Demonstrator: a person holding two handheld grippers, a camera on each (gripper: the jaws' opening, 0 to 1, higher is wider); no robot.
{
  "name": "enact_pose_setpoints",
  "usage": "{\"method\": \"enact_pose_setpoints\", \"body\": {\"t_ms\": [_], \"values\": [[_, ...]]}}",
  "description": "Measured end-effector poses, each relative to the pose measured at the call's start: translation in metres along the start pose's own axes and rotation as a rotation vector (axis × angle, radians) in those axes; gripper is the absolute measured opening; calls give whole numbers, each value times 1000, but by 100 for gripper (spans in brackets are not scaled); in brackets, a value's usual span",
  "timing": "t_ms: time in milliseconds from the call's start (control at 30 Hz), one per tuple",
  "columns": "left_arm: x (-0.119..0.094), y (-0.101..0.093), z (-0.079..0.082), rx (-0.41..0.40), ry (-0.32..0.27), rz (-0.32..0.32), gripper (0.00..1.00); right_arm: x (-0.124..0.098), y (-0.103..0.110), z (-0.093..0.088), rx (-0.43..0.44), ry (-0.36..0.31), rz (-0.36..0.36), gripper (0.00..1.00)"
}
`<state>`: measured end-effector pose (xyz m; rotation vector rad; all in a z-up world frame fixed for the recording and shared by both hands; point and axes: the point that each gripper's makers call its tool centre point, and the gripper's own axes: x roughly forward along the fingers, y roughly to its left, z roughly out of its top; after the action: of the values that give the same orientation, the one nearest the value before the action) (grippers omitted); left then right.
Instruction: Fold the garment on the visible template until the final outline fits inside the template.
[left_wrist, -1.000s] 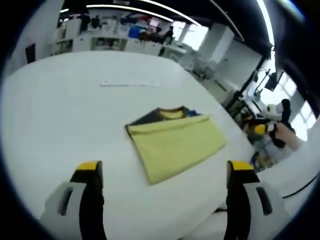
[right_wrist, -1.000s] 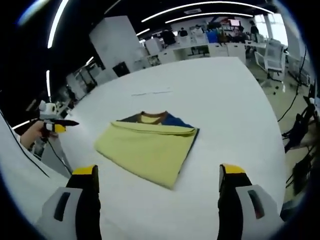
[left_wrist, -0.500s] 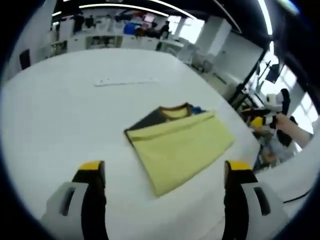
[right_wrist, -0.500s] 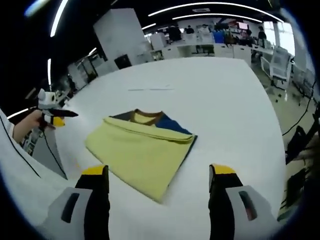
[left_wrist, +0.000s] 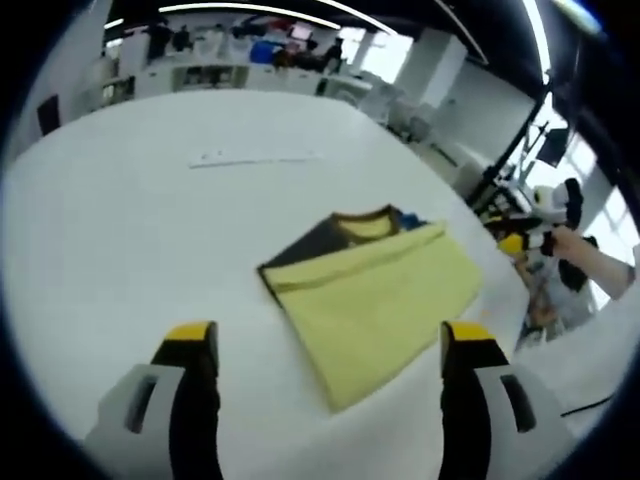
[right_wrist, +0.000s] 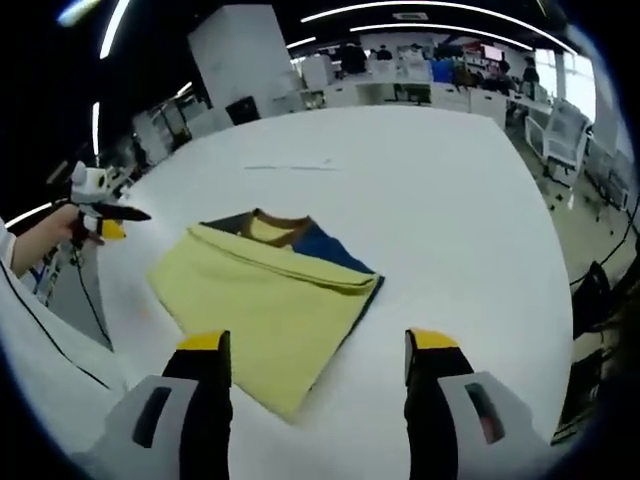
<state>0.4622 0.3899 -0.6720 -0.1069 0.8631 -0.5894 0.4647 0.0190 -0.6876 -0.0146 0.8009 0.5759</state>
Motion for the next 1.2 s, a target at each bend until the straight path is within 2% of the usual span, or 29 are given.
{"method": "enact_pose_setpoints", "body": {"t_ms": [433,733,933,1033,1200], "values": [[17,14,4,12,8,20,77,15,-18,3,-29,5,-31,57],[30,25,4,-1,12,36,67,25,-26,9,-36,-8,-42,42],[38,28,4,8,13,40,56,34,-31,12,-36,-15,-45,36],[41,28,3,11,18,41,54,36,-33,13,-40,-19,-50,29],[48,31,3,22,15,53,42,41,-38,16,-42,-28,-59,24]]}}
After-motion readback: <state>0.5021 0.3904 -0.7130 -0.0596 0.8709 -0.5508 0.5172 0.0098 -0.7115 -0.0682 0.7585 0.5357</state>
